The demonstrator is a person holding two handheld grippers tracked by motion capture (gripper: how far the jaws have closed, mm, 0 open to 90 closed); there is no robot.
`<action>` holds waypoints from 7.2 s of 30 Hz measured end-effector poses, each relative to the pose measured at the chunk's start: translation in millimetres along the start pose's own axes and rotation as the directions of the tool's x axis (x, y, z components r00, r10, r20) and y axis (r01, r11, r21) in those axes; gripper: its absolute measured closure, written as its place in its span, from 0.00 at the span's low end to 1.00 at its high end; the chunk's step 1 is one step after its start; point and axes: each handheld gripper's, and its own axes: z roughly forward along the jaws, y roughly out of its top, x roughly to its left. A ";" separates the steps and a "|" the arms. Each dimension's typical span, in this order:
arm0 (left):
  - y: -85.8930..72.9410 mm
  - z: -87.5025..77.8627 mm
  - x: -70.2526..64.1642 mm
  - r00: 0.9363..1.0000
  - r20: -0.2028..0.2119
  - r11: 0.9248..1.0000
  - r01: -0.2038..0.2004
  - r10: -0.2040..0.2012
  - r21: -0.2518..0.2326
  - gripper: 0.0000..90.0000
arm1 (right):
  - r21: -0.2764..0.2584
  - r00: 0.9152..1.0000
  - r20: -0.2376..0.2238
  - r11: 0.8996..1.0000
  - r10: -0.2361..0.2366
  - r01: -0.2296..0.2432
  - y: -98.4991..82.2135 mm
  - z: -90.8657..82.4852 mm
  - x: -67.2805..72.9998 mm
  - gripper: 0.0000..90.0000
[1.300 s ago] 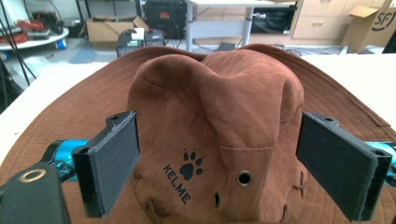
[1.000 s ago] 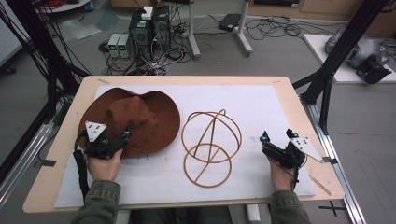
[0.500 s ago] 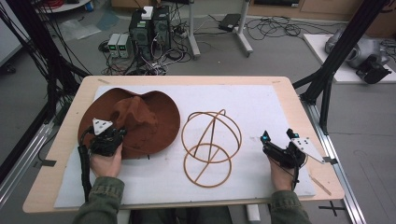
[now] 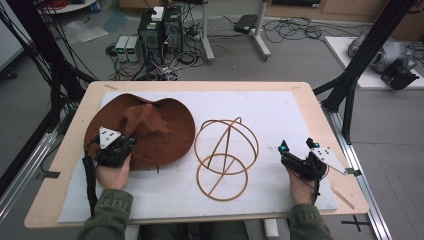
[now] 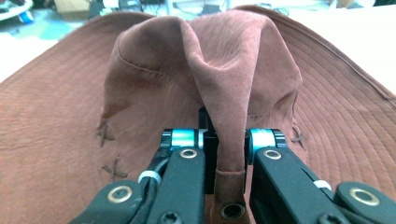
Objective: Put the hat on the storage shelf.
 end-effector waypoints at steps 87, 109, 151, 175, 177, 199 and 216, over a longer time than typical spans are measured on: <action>101.1 -87.4 -21.6 0.814 0.552 0.742 0.254 0.183 -0.620 0.97 | 0.007 1.000 -0.005 1.000 0.030 -0.030 -0.3 2.7 -4.5 0.08; 116.9 -62.4 -66.2 0.687 0.682 0.808 0.241 0.249 -0.538 0.97 | 0.018 0.999 -0.016 0.999 0.028 -0.028 -0.9 3.2 -2.5 0.08; 129.2 -26.5 -125.1 0.553 0.787 0.934 0.043 0.273 -0.354 0.97 | 0.030 0.999 -0.035 0.999 0.034 -0.033 -1.5 4.5 -3.5 0.08; 128.2 -24.3 -124.1 0.532 0.808 0.954 0.001 0.254 -0.300 0.77 | 0.033 0.999 -0.036 0.999 0.034 -0.033 -1.6 4.8 -3.0 0.08; 128.2 -23.8 -123.4 0.541 0.804 0.955 0.008 0.246 -0.298 0.67 | 0.035 0.998 -0.040 0.999 0.040 -0.039 -1.5 4.5 -3.0 0.08; 121.8 -36.8 -93.7 0.618 0.757 0.928 0.115 0.214 -0.356 0.35 | 0.029 0.999 -0.030 0.999 0.037 -0.037 -1.1 3.4 -3.3 0.08; 99.9 -54.6 -36.4 0.777 0.620 0.906 0.177 0.112 -0.385 0.28 | 0.021 0.999 -0.017 0.999 0.044 -0.044 -0.8 1.6 -3.8 0.08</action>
